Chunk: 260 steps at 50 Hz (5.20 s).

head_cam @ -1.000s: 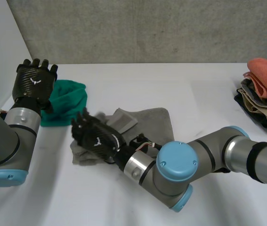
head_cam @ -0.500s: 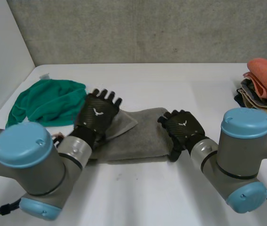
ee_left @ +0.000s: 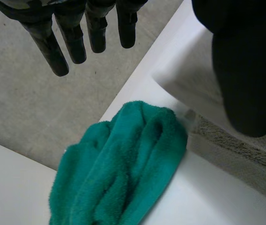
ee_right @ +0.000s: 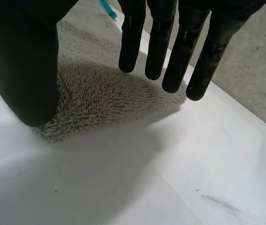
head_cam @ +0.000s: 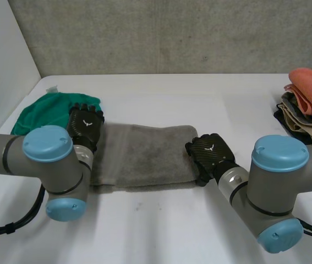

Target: Fold the laundry.

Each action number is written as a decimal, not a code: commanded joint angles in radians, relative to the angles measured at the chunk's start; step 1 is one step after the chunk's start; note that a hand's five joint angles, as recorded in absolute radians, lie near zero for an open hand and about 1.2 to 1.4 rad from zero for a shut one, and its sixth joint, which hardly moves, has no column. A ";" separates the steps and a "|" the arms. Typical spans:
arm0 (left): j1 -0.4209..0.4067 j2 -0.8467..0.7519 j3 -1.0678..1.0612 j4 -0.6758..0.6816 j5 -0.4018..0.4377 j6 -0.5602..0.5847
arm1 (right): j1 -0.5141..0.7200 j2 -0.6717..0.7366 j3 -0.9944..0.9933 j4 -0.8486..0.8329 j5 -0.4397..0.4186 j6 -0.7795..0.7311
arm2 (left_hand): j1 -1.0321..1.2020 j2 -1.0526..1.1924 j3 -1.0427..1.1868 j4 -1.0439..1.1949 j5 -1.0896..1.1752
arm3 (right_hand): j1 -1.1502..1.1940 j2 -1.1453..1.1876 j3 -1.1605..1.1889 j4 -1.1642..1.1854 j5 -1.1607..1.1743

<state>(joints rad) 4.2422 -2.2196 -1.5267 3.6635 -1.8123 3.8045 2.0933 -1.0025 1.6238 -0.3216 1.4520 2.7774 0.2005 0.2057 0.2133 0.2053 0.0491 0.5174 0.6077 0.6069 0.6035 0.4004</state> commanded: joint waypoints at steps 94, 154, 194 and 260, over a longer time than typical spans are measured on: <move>-0.197 0.268 -0.112 -0.036 0.034 -0.252 | -0.578 -0.196 0.298 0.099 -0.435 -0.317 | -0.022 -0.027 -0.035 -0.027 -0.045 | 0.295 0.204 0.205 0.208 0.237; -0.255 0.284 -0.049 -0.269 -0.025 -0.457 | -0.012 -0.168 -0.083 0.300 -0.127 0.245 | -0.019 -0.025 -0.032 -0.024 -0.042 | -0.343 -0.433 -0.432 -0.429 -0.400; -0.324 0.150 -0.017 -0.373 -0.067 -0.551 | 0.030 0.075 -0.269 0.478 0.039 0.041 | -0.013 -0.019 -0.026 -0.018 -0.037 | -0.336 -0.426 -0.425 -0.422 -0.393; -0.134 0.417 0.028 -0.427 0.539 -0.531 | 0.074 -0.051 0.228 -0.226 -0.045 -0.032 | -0.002 -0.007 -0.014 -0.007 -0.025 | -0.175 -0.265 -0.264 -0.261 -0.232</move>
<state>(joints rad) 4.1080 -1.7987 -1.4980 3.2347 -1.2687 3.2728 2.1696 -1.0861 1.8868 -0.5105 1.3989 2.7778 0.1957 0.2001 0.2064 0.2027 0.0491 0.2008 0.2227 0.2078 0.2339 0.0590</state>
